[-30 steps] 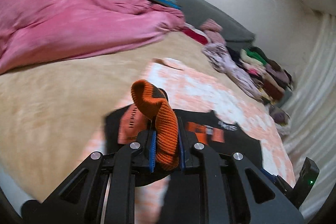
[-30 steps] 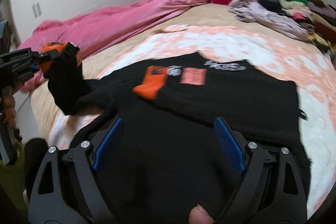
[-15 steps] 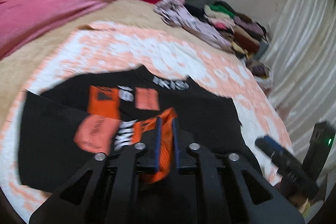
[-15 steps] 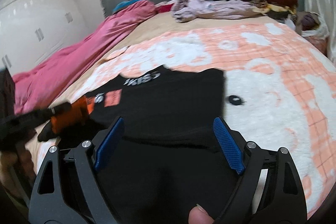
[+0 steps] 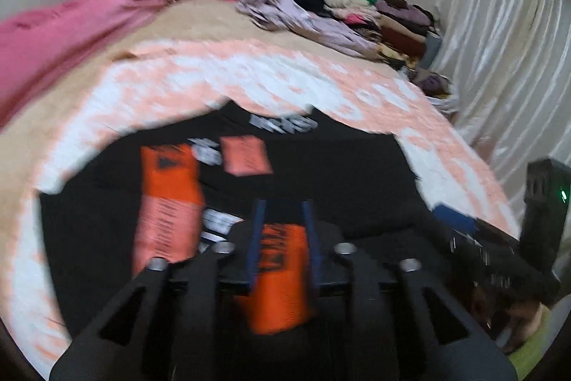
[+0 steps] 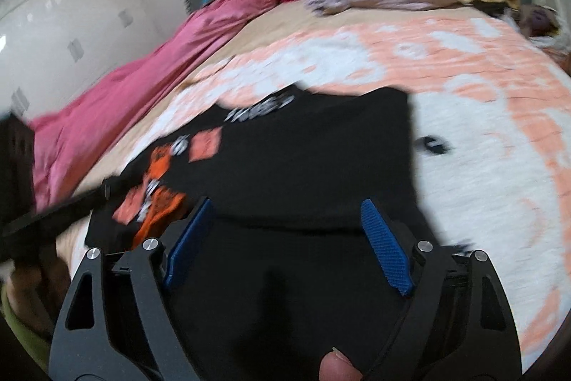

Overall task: Fold small clothes
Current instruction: 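Carry the cuff across the shirt with the left gripper while the right gripper takes it, then lay the cuff on the shirt body with the right gripper and open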

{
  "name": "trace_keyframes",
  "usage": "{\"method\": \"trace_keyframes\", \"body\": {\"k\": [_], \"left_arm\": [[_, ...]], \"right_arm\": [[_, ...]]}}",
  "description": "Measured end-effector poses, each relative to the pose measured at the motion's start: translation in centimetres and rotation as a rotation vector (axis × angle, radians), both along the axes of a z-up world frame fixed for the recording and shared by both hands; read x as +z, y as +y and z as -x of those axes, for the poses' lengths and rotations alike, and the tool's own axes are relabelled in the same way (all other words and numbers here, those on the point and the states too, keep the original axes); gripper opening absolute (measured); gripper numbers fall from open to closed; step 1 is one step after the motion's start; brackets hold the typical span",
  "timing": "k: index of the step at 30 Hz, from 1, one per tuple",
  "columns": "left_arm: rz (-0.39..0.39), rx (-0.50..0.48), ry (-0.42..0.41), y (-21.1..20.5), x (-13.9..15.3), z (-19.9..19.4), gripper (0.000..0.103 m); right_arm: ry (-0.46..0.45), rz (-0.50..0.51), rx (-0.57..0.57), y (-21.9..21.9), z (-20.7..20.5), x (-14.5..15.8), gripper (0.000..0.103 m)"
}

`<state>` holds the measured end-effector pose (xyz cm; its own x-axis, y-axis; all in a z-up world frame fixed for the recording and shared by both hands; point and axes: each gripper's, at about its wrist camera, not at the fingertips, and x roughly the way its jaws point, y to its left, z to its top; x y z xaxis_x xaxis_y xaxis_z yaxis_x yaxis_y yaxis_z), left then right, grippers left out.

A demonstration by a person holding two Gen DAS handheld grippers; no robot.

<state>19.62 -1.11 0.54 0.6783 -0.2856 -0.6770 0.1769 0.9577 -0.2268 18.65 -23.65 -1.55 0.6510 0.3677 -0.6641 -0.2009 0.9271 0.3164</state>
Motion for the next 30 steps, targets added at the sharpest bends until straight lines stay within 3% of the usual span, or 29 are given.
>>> {"method": "trace_keyframes", "body": {"k": [4,8,12,15,17,20,24,30], "left_arm": [[-0.065,0.077,-0.036,3.7,0.9,-0.6,0.036],[-0.013,0.134,-0.036,7.2,0.6,-1.1,0.045],[0.023,0.152,-0.022,9.4,-0.1,-1.3,0.045],[0.043,0.165,-0.013,10.6,-0.6,-1.6,0.046],[0.057,0.188,-0.005,11.6,-0.8,-1.8,0.046],[0.085,0.228,-0.004,13.2,-0.9,-1.8,0.046],[0.102,0.268,-0.023,14.7,-0.4,-1.5,0.046],[0.119,0.306,-0.057,16.2,0.7,-0.9,0.051]], "right_arm": [[0.038,0.028,0.119,5.0,0.1,-0.9,0.075],[0.090,-0.042,0.186,8.4,-0.4,-1.5,0.075],[0.141,-0.061,0.185,11.2,-1.6,-2.4,0.074],[0.157,-0.014,0.160,12.5,-2.5,-3.2,0.056],[0.170,-0.007,0.136,12.9,-2.9,-3.6,0.030],[0.172,-0.013,0.158,13.4,-3.0,-3.1,0.006],[0.111,0.055,0.215,14.6,-2.8,-1.1,0.003],[-0.029,0.100,0.234,14.5,-3.5,4.6,0.003]]}}
